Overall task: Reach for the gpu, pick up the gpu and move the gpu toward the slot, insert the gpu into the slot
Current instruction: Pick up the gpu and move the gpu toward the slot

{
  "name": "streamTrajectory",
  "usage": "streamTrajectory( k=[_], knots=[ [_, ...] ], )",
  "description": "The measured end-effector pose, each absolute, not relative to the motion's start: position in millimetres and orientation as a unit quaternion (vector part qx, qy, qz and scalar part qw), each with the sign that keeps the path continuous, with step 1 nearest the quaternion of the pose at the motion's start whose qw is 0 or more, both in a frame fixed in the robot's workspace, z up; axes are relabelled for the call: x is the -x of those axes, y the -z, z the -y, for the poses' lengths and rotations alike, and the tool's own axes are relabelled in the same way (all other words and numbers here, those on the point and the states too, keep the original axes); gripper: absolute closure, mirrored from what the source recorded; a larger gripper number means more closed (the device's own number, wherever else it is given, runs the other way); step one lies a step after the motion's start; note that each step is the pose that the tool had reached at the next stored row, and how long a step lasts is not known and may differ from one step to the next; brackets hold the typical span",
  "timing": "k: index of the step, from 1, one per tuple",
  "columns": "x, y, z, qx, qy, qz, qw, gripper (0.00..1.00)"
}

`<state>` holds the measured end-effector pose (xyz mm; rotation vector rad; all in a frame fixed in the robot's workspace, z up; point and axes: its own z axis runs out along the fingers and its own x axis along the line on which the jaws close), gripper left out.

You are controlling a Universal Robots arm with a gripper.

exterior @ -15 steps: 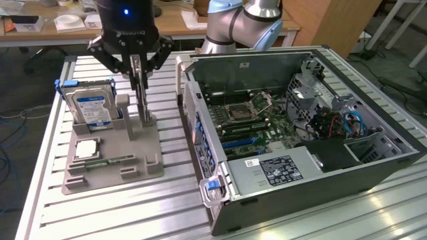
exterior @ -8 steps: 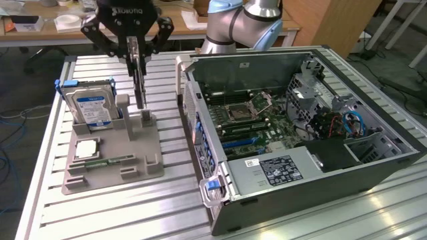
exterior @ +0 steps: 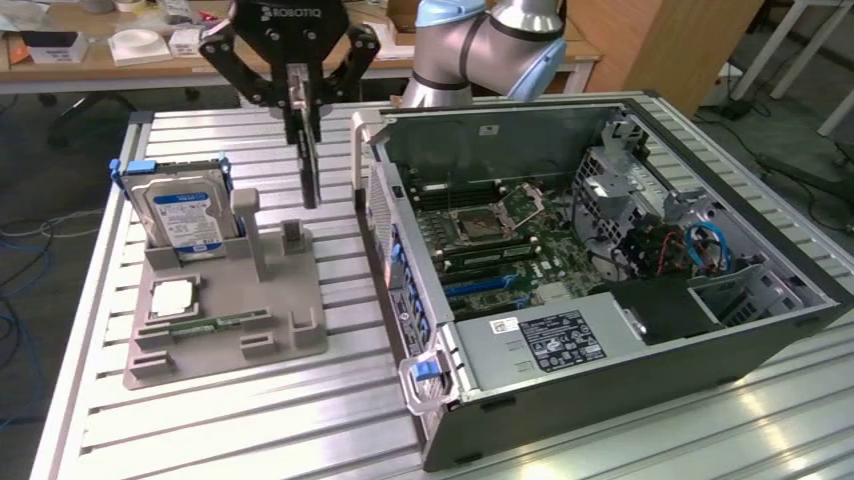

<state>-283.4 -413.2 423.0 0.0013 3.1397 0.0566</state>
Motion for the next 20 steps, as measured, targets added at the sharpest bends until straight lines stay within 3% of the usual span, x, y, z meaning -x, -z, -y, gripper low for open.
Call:
streamTrajectory(
  k=[20],
  knots=[
    [212, -426, 413, 0.000, -0.018, -1.000, -0.001, 0.74]
  ],
)
